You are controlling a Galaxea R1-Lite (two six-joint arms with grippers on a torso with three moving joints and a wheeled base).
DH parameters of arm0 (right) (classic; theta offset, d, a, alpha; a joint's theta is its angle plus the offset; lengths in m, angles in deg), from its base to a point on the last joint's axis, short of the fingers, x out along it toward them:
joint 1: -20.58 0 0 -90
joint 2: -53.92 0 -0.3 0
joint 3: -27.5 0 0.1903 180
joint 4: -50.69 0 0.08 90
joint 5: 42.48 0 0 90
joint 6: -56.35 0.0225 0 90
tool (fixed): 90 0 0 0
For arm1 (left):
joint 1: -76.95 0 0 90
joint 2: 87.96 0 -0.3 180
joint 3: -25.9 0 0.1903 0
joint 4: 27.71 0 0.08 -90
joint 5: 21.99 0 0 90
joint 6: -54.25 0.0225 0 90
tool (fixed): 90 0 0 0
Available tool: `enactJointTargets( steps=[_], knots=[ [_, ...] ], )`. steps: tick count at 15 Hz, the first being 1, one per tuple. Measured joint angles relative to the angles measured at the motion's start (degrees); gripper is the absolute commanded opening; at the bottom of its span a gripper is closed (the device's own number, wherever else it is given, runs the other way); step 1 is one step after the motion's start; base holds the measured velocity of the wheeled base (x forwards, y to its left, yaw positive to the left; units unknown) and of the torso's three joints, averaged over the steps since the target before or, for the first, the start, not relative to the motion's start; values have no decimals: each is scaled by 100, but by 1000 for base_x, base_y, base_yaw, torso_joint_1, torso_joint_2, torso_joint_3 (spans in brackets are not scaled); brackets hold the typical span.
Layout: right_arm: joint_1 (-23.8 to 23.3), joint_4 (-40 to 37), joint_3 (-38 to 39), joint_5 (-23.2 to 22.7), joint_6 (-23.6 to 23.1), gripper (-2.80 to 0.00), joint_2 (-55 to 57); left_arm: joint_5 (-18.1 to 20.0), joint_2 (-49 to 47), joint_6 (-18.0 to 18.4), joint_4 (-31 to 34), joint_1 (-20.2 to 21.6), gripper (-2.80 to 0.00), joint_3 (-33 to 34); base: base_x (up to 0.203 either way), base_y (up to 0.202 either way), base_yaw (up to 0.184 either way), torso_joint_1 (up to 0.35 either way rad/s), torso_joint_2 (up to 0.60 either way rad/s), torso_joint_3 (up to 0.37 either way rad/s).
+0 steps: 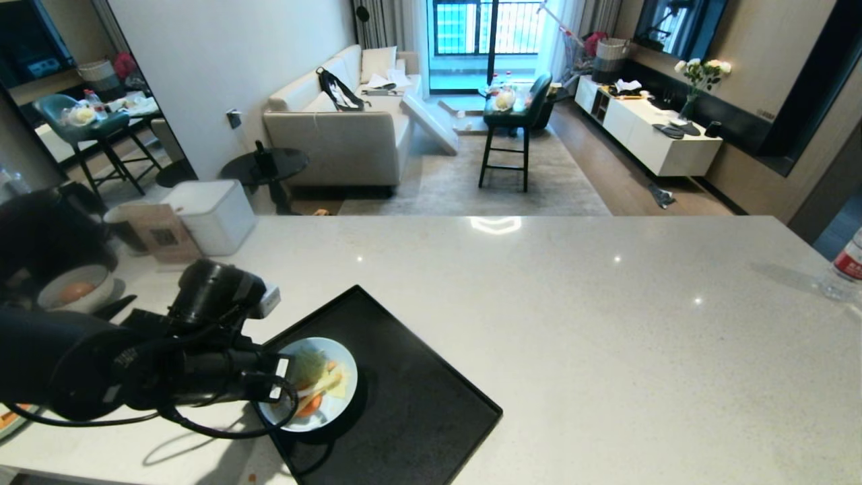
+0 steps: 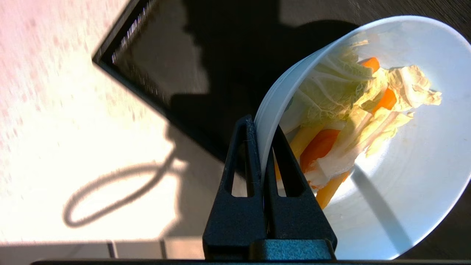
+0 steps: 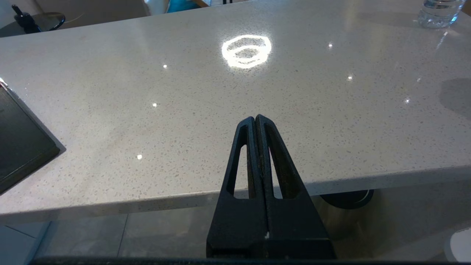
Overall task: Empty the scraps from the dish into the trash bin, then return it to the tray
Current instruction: Pick up the bowl with leftover food, then move the bowl over the trash can
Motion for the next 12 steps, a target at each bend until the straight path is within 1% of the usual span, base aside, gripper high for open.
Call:
enactJointTargets(
  steps=[3, 4, 6, 7, 10, 12],
  knots=[
    [0, -2, 0, 0, 2, -280, 0, 403, 486, -436, 937, 113, -280, -206, 0, 0, 0, 0, 0, 0],
    [0, 0, 0, 0, 1, -280, 0, 494, 678, -526, 1266, 168, -280, -267, 0, 0, 0, 0, 0, 0],
    [0, 0, 0, -1, 2, -280, 0, 584, 1103, -582, 1752, 324, -280, -330, 0, 0, 0, 0, 0, 0],
    [0, 0, 0, -1, 3, -280, 0, 603, 1302, -589, 1883, 485, -280, -336, 0, 0, 0, 0, 0, 0],
    [0, -2, 0, -1, 3, -280, 0, 612, 1876, -556, 2261, 1266, -280, -291, 0, 0, 0, 0, 0, 0],
    [0, 0, 0, 0, 2, -280, 0, 623, 2157, -522, 2367, 1749, -280, -220, 0, 0, 0, 0, 0, 0]
  ],
)
